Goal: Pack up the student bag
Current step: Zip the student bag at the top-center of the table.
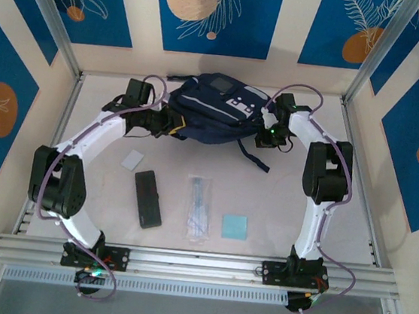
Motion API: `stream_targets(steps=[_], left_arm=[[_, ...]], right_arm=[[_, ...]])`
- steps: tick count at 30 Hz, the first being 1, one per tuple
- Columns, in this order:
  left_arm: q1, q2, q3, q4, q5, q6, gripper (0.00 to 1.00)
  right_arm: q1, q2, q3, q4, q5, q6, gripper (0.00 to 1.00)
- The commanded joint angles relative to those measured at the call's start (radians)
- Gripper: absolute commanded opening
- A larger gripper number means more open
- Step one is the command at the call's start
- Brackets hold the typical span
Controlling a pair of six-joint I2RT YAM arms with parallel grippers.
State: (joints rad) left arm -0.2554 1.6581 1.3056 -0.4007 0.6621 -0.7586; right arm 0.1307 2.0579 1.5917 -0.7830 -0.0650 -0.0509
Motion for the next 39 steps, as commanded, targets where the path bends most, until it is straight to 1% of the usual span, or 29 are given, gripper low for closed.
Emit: stream_targets(steps=[1,3,4,5,8,10,12,16,19,22,26,29,32,36,39], left_arm=[[0.082,-0.013,0.042,-0.096,0.025,0.081,0.00],[0.076,-0.007,0.041,-0.094,0.021,0.097,0.00],[0.072,-0.006,0.040,-0.091,0.019,0.103,0.00],[0.070,-0.004,0.037,-0.086,0.018,0.106,0.00],[0.069,-0.002,0.019,-0.069,0.008,0.112,0.00],[0.070,0.002,0.012,-0.073,-0.004,0.127,0.00],[0.070,0.009,0.015,-0.107,-0.031,0.159,0.00],[0.070,0.028,0.021,-0.168,-0.129,0.247,0.00],[0.070,0.068,0.041,-0.206,-0.238,0.309,0.00],[0.070,0.123,0.075,-0.232,-0.318,0.344,0.00],[0.069,0.174,0.080,-0.204,-0.365,0.343,0.00],[0.070,0.200,0.077,-0.189,-0.372,0.334,0.00],[0.070,0.219,0.073,-0.181,-0.358,0.331,0.00],[0.069,0.224,0.075,-0.185,-0.360,0.341,0.00],[0.069,0.223,0.075,-0.185,-0.363,0.344,0.00]], right_arm=[[-0.106,-0.049,-0.046,0.090,0.139,0.107,0.00],[-0.088,-0.086,-0.073,0.082,0.046,0.134,0.00],[-0.079,-0.101,-0.085,0.076,0.008,0.144,0.02],[-0.069,-0.121,-0.100,0.071,-0.027,0.157,0.08],[-0.053,-0.189,-0.165,0.062,-0.168,0.165,0.31],[-0.055,-0.234,-0.202,0.066,-0.262,0.180,0.40],[-0.064,-0.269,-0.221,0.071,-0.324,0.208,0.44],[-0.054,-0.285,-0.201,0.108,-0.375,0.278,0.48],[-0.012,-0.249,-0.154,0.153,-0.340,0.335,0.49],[0.053,-0.189,-0.077,0.168,-0.231,0.359,0.48],[0.116,-0.097,0.028,0.164,-0.064,0.371,0.49],[0.137,-0.030,0.088,0.150,0.027,0.379,0.49],[0.145,0.023,0.114,0.162,0.055,0.378,0.52],[0.152,0.093,0.150,0.171,0.048,0.366,0.52],[0.164,0.126,0.158,0.159,-0.005,0.364,0.52]])
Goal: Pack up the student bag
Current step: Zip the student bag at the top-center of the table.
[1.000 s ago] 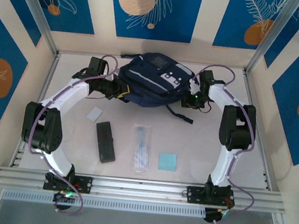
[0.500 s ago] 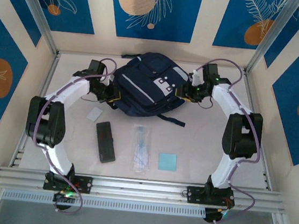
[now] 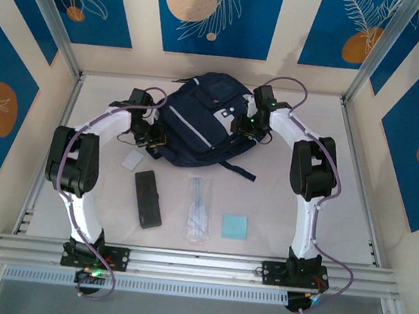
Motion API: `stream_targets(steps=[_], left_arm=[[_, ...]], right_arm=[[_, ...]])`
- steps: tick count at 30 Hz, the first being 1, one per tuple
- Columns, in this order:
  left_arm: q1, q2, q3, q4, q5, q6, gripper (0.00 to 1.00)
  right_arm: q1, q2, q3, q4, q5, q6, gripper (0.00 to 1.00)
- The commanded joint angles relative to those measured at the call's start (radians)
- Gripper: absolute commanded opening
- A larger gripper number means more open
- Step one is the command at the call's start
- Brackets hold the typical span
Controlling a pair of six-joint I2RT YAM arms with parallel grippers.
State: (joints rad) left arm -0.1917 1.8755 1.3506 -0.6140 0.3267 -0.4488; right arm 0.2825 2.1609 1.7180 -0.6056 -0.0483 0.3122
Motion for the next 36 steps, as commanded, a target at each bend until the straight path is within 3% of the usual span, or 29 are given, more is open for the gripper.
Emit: stream_targets(steps=[1,11,23,28,29,32,36], left_arm=[[0.006,0.006,0.030,0.032,-0.028,0.034,0.00],[0.004,0.065,0.084,0.069,-0.004,0.018,0.00],[-0.050,0.163,0.227,0.081,0.027,0.007,0.00],[-0.050,0.183,0.285,0.052,-0.007,0.018,0.00],[-0.048,0.186,0.306,0.026,-0.031,0.033,0.07],[-0.042,0.186,0.373,-0.072,-0.123,0.089,0.41],[-0.040,0.142,0.392,-0.167,-0.246,0.130,0.60]], right_arm=[[0.021,0.021,0.019,-0.017,-0.046,0.004,0.51],[0.149,-0.149,-0.272,0.169,-0.180,0.111,0.43],[0.190,-0.197,-0.302,0.240,-0.306,0.157,0.34],[0.171,-0.256,-0.323,0.198,-0.255,0.144,0.33],[0.156,-0.280,-0.333,0.185,-0.239,0.141,0.33],[0.109,-0.354,-0.359,0.129,-0.156,0.146,0.34],[0.031,-0.440,-0.408,0.075,-0.039,0.194,0.41]])
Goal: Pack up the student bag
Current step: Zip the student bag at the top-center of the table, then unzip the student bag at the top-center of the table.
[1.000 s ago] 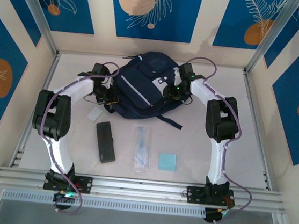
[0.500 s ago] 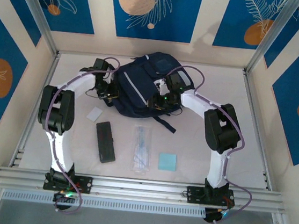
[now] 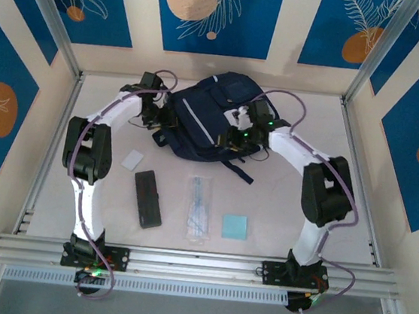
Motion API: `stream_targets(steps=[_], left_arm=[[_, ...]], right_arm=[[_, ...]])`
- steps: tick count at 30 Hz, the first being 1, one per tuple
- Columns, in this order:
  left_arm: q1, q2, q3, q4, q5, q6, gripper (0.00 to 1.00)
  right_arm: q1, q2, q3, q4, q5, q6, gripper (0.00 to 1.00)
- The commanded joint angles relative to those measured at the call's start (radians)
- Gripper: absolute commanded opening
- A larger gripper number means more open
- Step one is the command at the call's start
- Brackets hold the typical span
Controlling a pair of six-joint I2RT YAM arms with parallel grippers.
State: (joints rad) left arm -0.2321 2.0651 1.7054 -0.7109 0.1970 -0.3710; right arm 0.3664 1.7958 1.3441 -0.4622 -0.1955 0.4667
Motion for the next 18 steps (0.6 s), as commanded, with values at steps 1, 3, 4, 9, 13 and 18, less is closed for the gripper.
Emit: stream_targets(steps=[1,3,4,9,13,18], left_arm=[[0.000,-0.065,0.030,-0.090,-0.144,0.053,0.63],[-0.001,-0.103,0.013,-0.129,-0.199,0.038,0.68],[-0.001,-0.126,-0.002,-0.139,-0.212,0.033,0.69],[-0.011,-0.269,-0.125,-0.103,-0.134,-0.043,0.71],[-0.037,-0.366,-0.246,0.054,0.065,-0.184,0.71],[-0.125,-0.403,-0.383,0.357,0.223,-0.382,0.70]], right_arm=[[-0.079,-0.090,-0.051,-0.075,0.135,0.059,0.44],[-0.130,-0.110,-0.084,-0.073,0.156,0.090,0.46],[-0.157,-0.114,-0.098,-0.068,0.156,0.105,0.47],[-0.281,-0.092,-0.152,-0.006,0.119,0.164,0.52],[-0.343,-0.029,-0.144,0.056,0.056,0.182,0.55],[-0.353,0.076,-0.093,0.101,0.043,0.215,0.57]])
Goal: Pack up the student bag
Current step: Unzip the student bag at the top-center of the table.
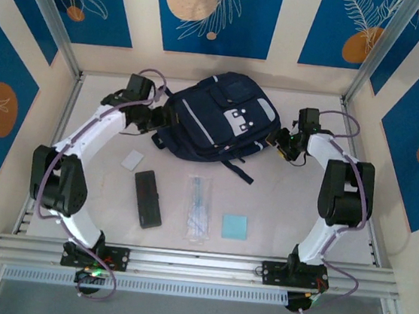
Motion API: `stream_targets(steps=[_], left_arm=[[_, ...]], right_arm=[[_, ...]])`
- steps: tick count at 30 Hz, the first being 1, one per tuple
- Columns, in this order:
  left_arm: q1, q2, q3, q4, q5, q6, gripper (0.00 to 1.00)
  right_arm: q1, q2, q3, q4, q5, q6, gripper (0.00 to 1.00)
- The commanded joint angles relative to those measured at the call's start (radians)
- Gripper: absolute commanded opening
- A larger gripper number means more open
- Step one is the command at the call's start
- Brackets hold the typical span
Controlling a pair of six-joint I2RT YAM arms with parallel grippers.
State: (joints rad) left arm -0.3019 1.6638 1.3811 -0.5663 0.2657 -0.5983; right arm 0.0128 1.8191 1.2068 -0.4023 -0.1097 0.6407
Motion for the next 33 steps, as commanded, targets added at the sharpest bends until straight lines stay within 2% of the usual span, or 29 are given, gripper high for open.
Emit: stream_targets(steps=[1,4,9,11,15,16,20,24,29,33], left_arm=[[-0.082,0.008,-0.071,0.265,0.167,-0.184,0.70],[-0.160,0.066,-0.064,0.365,0.185,-0.236,0.70],[-0.246,0.181,-0.016,0.437,0.184,-0.292,0.68],[-0.266,0.217,0.003,0.423,0.152,-0.284,0.68],[-0.279,0.270,0.021,0.384,0.088,-0.283,0.68],[-0.279,0.278,0.021,0.382,0.071,-0.284,0.68],[-0.279,0.307,0.040,0.363,0.018,-0.249,0.67],[-0.285,0.345,0.058,0.342,0.024,-0.234,0.66],[-0.305,0.363,0.036,0.331,0.042,-0.234,0.62],[-0.316,0.341,0.017,0.265,-0.023,-0.187,0.62]], right_arm=[[0.001,0.078,0.056,0.048,-0.049,0.056,0.57],[0.004,0.137,0.075,0.095,-0.071,0.097,0.51],[0.013,0.160,0.038,0.242,-0.135,0.167,0.44],[0.018,0.160,0.024,0.274,-0.152,0.181,0.34],[0.030,0.158,-0.015,0.301,-0.171,0.187,0.02],[0.031,0.155,-0.032,0.310,-0.178,0.190,0.00],[0.042,0.122,-0.124,0.374,-0.204,0.220,0.00],[0.063,0.084,-0.184,0.405,-0.206,0.235,0.00],[0.087,0.078,-0.194,0.392,-0.213,0.234,0.00],[0.088,0.081,-0.192,0.395,-0.218,0.240,0.00]])
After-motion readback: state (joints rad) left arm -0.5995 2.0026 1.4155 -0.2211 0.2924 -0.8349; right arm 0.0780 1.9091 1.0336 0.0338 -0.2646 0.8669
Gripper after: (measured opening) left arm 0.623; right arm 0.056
